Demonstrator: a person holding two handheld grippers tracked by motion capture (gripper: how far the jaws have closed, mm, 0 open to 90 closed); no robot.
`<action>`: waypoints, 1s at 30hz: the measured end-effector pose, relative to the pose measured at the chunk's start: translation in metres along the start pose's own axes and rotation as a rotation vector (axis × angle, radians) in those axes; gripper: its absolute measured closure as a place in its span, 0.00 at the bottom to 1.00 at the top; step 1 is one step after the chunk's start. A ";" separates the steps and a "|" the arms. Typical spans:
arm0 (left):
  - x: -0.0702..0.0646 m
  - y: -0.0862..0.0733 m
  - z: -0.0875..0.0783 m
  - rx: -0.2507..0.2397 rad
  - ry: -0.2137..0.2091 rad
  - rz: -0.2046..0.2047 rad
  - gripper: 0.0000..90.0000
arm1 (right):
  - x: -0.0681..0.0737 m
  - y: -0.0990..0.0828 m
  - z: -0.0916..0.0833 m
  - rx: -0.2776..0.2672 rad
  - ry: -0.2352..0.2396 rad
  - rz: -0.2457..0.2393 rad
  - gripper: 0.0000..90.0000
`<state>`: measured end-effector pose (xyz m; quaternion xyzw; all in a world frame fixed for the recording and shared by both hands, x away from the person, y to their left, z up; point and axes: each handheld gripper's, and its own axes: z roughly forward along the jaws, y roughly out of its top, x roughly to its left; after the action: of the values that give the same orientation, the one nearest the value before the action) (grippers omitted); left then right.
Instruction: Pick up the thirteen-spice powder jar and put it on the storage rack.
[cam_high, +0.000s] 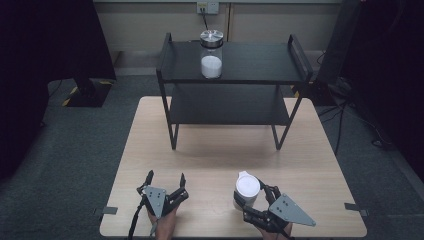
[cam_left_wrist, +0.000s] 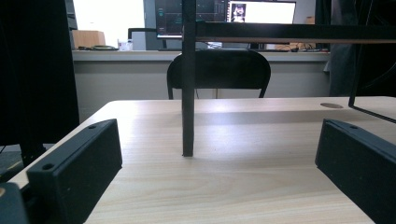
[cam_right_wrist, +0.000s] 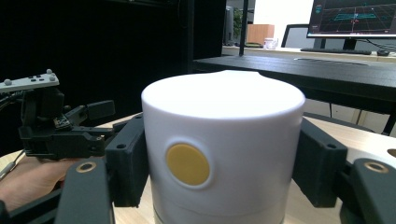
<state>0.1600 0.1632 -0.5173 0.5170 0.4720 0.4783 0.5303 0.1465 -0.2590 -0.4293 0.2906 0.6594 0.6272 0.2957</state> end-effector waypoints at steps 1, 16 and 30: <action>0.000 0.000 0.000 0.000 0.000 0.000 0.00 | -0.001 0.001 0.000 -0.001 0.003 -0.001 0.33; -0.001 0.000 0.000 0.000 0.003 0.000 0.00 | -0.028 0.030 0.008 -0.004 0.073 0.002 0.33; 0.000 0.000 0.000 0.000 0.002 0.000 0.00 | -0.048 0.069 0.022 -0.014 0.079 -0.012 0.33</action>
<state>0.1599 0.1628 -0.5173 0.5165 0.4727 0.4788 0.5297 0.1954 -0.2783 -0.3598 0.2594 0.6678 0.6410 0.2755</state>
